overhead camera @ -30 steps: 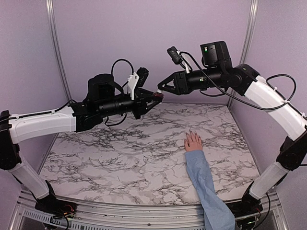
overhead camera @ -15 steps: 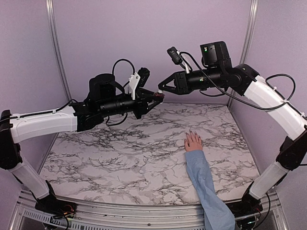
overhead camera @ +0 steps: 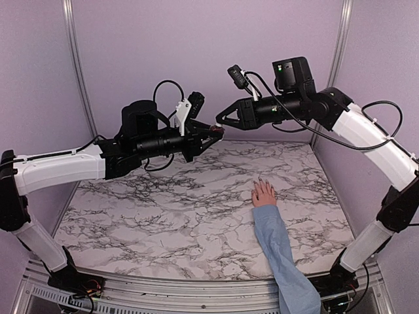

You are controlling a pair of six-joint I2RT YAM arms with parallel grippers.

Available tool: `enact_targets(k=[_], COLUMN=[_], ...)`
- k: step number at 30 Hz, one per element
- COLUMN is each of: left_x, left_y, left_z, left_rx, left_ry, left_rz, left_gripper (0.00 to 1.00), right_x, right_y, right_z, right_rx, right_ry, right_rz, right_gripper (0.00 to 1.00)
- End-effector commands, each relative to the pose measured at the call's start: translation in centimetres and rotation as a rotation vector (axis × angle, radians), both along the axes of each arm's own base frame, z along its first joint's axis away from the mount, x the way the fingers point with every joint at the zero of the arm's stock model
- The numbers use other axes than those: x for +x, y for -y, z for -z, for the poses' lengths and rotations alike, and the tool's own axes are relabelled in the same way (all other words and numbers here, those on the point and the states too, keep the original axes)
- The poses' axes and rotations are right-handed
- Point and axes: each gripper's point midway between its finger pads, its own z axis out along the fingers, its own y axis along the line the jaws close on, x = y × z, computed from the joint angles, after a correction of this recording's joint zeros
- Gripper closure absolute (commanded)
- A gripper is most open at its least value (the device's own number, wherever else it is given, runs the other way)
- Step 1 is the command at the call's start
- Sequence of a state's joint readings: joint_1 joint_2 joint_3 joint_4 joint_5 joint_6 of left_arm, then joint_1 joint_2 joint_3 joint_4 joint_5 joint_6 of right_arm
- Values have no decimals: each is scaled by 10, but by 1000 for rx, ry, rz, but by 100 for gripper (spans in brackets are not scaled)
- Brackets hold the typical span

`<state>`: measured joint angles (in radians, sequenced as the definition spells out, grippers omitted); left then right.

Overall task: Paint the nails
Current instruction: Unscrew the nail polish bottle.

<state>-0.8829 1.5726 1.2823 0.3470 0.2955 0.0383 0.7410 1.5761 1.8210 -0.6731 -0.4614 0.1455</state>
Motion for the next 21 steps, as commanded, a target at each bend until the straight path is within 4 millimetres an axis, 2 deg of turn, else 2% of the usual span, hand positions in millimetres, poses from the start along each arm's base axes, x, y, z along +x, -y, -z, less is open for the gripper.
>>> enact_targets(k=[1, 5, 10, 21], left_x=[-1, -2, -1, 0], left_y=[4, 4, 3, 0], left_z=[-17, -17, -15, -11], left_rx=[-26, -27, -23, -21], left_ry=[36, 37, 37, 20], left_rz=[13, 15, 14, 1], left_gripper=[100, 100, 100, 100], right_x=[6, 7, 8, 1], right_y=[1, 1, 1, 2], right_z=[7, 8, 5, -17], right_rx=[-23, -27, -24, 17], right_ry=[-7, -6, 2, 67], right_rz=[18, 21, 21, -11], right_gripper=[77, 80, 89, 100])
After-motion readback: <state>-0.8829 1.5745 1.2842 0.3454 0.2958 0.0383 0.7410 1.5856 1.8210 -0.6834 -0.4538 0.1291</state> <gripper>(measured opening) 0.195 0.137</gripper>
